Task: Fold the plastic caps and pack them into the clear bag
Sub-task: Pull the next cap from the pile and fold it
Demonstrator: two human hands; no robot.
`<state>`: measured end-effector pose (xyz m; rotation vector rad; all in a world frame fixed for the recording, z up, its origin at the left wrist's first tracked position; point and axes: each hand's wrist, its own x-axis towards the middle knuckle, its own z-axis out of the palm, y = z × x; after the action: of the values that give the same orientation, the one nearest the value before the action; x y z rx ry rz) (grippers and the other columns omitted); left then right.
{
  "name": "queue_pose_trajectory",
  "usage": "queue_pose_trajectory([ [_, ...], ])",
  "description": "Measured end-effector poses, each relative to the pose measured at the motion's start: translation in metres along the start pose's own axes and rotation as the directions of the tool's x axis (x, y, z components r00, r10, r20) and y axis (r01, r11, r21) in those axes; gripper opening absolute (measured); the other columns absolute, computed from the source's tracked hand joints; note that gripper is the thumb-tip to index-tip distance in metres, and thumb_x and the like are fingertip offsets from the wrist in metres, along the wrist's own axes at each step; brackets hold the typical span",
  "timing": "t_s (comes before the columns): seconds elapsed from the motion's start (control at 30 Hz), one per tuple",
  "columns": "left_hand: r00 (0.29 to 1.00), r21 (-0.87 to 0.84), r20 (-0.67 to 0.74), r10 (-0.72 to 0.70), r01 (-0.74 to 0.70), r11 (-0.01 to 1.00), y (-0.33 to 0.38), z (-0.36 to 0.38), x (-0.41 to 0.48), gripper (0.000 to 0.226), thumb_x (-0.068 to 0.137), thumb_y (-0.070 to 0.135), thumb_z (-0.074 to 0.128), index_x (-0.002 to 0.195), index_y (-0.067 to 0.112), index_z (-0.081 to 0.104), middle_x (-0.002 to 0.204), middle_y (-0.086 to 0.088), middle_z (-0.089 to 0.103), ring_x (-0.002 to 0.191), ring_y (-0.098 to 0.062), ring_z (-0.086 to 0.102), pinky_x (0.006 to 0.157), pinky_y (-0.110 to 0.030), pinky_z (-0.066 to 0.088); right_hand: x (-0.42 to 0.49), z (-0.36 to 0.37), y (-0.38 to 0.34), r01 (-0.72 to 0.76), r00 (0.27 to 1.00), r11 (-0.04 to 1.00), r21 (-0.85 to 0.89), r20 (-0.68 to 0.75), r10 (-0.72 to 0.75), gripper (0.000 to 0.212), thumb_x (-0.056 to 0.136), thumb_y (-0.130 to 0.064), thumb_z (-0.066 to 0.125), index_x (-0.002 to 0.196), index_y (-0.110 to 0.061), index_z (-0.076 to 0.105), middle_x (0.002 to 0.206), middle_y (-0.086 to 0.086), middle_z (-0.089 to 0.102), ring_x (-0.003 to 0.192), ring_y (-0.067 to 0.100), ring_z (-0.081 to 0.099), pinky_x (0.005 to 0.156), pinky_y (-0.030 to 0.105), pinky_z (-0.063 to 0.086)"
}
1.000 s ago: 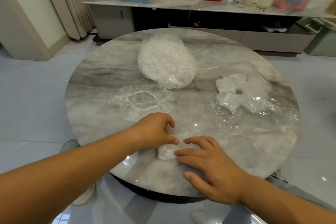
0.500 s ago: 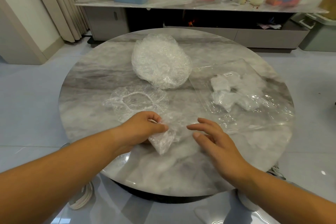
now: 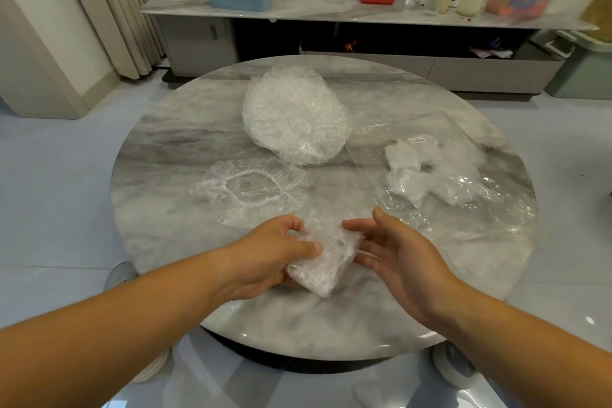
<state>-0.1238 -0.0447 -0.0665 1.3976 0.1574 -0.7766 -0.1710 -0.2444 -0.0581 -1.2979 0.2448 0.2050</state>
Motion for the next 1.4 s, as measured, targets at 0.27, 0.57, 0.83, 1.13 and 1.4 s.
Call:
queue_pose_trajectory([
  [0.27,0.996,-0.028,0.002,-0.093,0.093,0.995,0.004,0.004,-0.004,0.046,0.089,0.003,0.071,0.129,0.0,0.049,0.119,-0.022,0.069,0.103,-0.034,0.072,0.082,-0.052,0.06,-0.008,-0.01,0.01,0.456,0.89,0.642,-0.617,0.309,-0.335,0.041,0.093,-0.053,0.047,0.116,-0.03,0.073,0.122,-0.024,0.062,0.125,-0.005,0.052,0.103,0.011,0.037],
  [0.57,0.937,-0.19,0.221,-0.269,0.312,0.931,0.014,-0.013,-0.007,0.044,0.086,0.001,0.045,0.128,-0.003,0.056,0.123,-0.023,0.066,0.106,-0.036,0.068,0.096,-0.049,0.054,-0.013,-0.017,0.024,0.785,0.585,0.073,-0.615,0.697,-0.415,0.046,0.101,-0.044,0.049,0.128,-0.01,0.066,0.136,0.001,0.061,0.127,0.019,0.056,0.1,0.042,0.047],
  [0.83,0.936,-0.137,0.224,-0.27,0.305,0.943,0.015,-0.011,-0.005,0.058,0.091,0.051,0.062,0.118,0.0,0.059,0.103,-0.016,0.071,0.089,-0.03,0.072,0.081,-0.043,0.058,-0.018,-0.018,0.025,0.789,0.577,-0.093,-0.607,0.785,-0.226,0.071,0.098,-0.051,0.052,0.155,-0.013,0.034,0.141,0.001,0.054,0.139,0.018,0.041,0.11,0.034,0.037],
  [1.13,0.991,-0.136,0.048,-0.128,0.133,0.982,0.006,-0.01,-0.001,0.042,0.083,-0.009,0.069,0.123,0.0,0.06,0.107,-0.021,0.072,0.087,-0.029,0.073,0.07,-0.034,0.063,-0.021,-0.022,0.026,0.739,0.666,0.185,-0.647,0.664,-0.34,0.044,0.1,-0.046,0.049,0.135,-0.02,0.058,0.149,-0.007,0.048,0.146,0.02,0.035,0.115,0.036,0.035],
  [1.4,0.997,-0.092,-0.026,0.078,-0.08,0.993,0.008,0.001,0.001,0.048,0.075,-0.01,0.075,0.118,0.009,0.065,0.105,-0.02,0.074,0.089,-0.029,0.073,0.079,-0.034,0.06,-0.014,0.0,0.014,0.014,0.995,0.969,-0.245,0.101,0.012,0.043,0.085,-0.062,0.057,0.101,-0.029,0.08,0.119,-0.013,0.071,0.119,0.01,0.063,0.101,0.035,0.051],
])
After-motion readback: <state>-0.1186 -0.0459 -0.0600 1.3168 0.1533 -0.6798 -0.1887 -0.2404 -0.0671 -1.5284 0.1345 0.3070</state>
